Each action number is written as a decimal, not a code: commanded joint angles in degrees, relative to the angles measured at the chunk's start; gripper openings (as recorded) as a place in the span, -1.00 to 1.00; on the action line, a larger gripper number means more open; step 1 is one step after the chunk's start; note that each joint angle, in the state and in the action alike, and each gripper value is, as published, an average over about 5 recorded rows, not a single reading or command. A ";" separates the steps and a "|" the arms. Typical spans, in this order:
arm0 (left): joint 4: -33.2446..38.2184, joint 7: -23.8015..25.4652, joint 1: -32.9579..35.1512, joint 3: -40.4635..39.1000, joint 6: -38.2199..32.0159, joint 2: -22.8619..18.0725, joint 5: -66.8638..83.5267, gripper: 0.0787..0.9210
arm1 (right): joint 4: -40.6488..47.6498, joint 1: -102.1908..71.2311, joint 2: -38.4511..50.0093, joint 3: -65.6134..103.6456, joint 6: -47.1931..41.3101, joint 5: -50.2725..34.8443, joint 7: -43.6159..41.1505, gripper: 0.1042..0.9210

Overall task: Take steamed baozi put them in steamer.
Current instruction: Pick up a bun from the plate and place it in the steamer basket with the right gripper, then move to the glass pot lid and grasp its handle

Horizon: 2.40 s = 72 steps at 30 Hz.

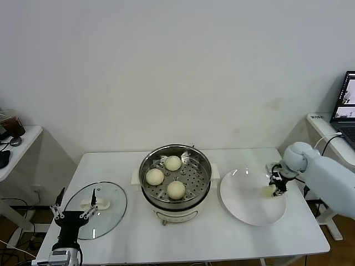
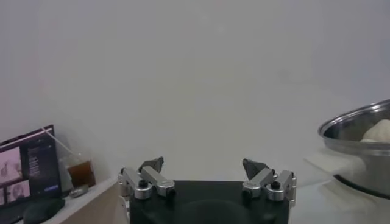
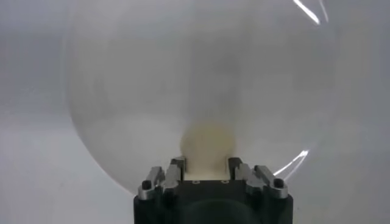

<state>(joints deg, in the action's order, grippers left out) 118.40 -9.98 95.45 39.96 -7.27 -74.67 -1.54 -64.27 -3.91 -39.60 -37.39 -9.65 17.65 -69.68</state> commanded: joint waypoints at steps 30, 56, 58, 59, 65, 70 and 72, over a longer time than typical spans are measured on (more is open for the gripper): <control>-0.35 0.21 -1.58 -0.05 0.20 0.90 0.33 0.77 | -17.55 32.27 -23.10 -36.26 -25.25 -36.87 15.26 -0.15; -0.86 0.17 -1.80 0.61 -0.12 0.88 0.26 0.77 | -13.30 28.49 -22.86 -30.46 -23.32 -33.75 15.64 0.02; -0.91 0.17 -1.86 0.57 -0.11 0.83 0.24 0.77 | -15.44 29.48 -21.22 -29.87 -23.67 -34.46 15.64 0.17; -0.94 0.18 -1.89 0.53 -0.11 0.80 0.23 0.77 | -16.69 29.92 -20.17 -29.46 -23.91 -34.89 15.73 0.23; -1.00 0.16 -1.98 0.42 -0.10 0.78 0.16 0.77 | -25.08 29.48 -12.34 -24.67 -25.02 -38.02 19.99 0.64; -0.92 0.13 -1.80 0.72 -0.22 0.80 0.17 0.77 | -33.41 20.91 -3.94 -14.86 -22.98 -44.79 34.59 0.75; -0.94 0.10 -1.73 0.88 -0.35 0.73 0.20 0.77 | -37.57 13.03 0.28 -8.39 -20.85 -47.80 42.55 0.76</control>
<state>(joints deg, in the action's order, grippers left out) 117.44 -9.82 93.57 40.50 -7.40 -73.90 -1.37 -85.43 24.16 -55.21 -63.15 -33.80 -19.68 -49.64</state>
